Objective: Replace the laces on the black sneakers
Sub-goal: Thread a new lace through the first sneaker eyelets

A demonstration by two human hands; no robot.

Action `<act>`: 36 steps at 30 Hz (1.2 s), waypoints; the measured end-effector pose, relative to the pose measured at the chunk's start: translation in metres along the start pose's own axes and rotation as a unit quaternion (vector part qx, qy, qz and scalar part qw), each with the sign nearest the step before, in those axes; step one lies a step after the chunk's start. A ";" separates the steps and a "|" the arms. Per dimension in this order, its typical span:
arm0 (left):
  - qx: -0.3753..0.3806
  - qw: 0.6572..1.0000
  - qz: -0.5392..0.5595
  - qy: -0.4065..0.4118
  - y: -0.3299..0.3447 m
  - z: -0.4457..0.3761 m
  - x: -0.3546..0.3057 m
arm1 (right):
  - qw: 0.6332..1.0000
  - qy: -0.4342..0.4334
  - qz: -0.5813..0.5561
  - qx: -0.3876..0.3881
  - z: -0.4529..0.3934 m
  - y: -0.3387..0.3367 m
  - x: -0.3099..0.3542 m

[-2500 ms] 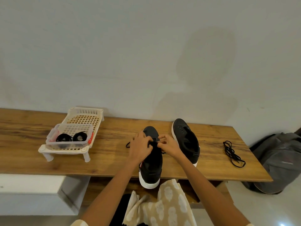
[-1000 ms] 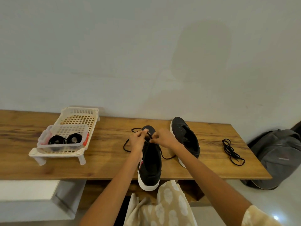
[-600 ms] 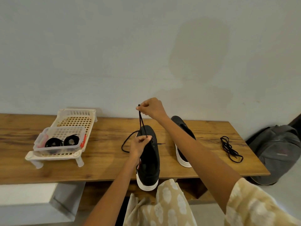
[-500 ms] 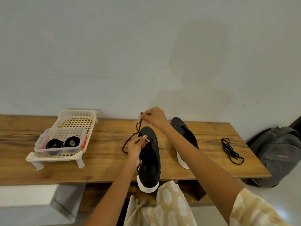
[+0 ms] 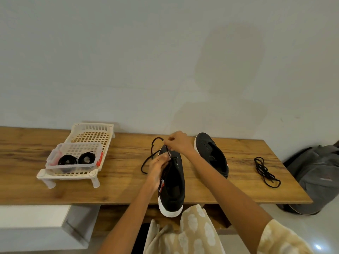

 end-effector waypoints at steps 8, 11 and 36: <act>0.066 0.854 -0.489 0.164 0.010 -0.011 -0.020 | 0.996 0.070 0.041 0.024 -0.009 0.024 -0.027; 0.115 0.828 -0.536 0.120 0.003 -0.014 -0.021 | 0.995 0.082 0.029 0.052 -0.002 0.034 -0.040; 0.025 0.872 -0.484 0.070 0.000 -0.005 -0.033 | 0.984 0.133 -0.067 -0.095 0.047 0.026 -0.059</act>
Point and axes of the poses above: each hand's wrist, its own z-axis away from the middle knuckle, its own y-axis out of the palm, x = y × z, the point moved 6 cm from there along -z, towards the middle knuckle, and after that the axes turned 3 degrees about -x, right-handed, at the moved point
